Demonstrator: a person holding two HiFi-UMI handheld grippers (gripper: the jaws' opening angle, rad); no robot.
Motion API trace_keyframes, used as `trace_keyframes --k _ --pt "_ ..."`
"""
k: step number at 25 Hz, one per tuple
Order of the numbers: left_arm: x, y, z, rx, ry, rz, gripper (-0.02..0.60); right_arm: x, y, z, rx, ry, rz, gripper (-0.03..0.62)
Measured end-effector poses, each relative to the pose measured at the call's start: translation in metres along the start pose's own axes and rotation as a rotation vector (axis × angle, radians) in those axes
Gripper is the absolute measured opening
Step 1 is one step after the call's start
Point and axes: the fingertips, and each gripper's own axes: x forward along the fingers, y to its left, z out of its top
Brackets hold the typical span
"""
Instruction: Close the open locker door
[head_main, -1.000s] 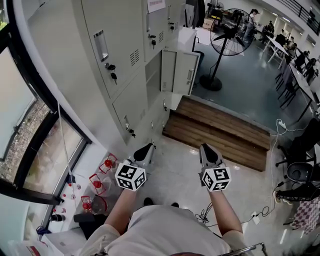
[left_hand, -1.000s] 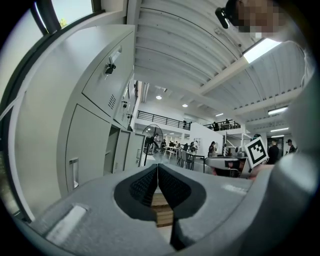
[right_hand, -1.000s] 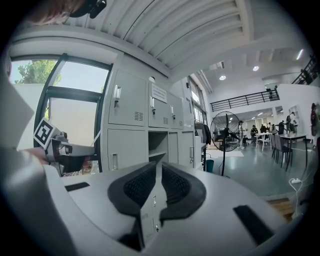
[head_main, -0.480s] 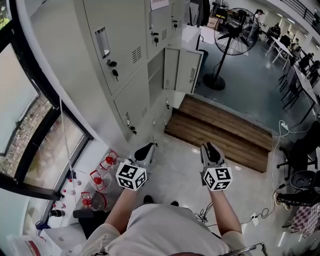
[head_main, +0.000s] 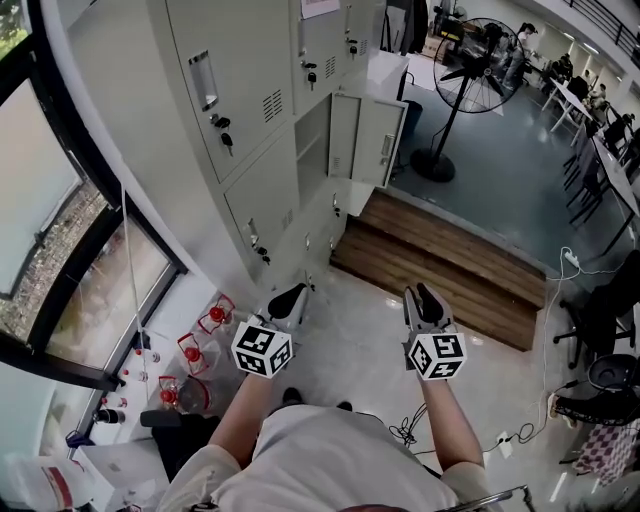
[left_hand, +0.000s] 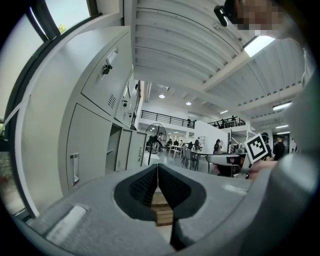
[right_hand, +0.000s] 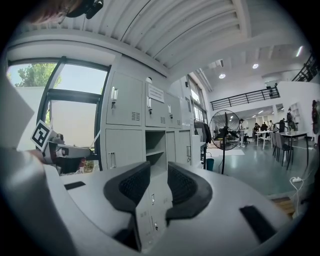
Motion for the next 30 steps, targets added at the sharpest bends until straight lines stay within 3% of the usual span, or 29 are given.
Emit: trace_keyframes --k 16,30 --pt "0.005 -0.033 -0.031 -0.024 0.014 0.062 0.015 -0.017 -0.035 -0.028 -0.007 0.04 0.045 0.097" --pt "0.086 0.031 -0.016 -0.019 0.027 0.0 0.015 0.066 -0.05 -0.038 0.01 0.087 0.006 0.097"
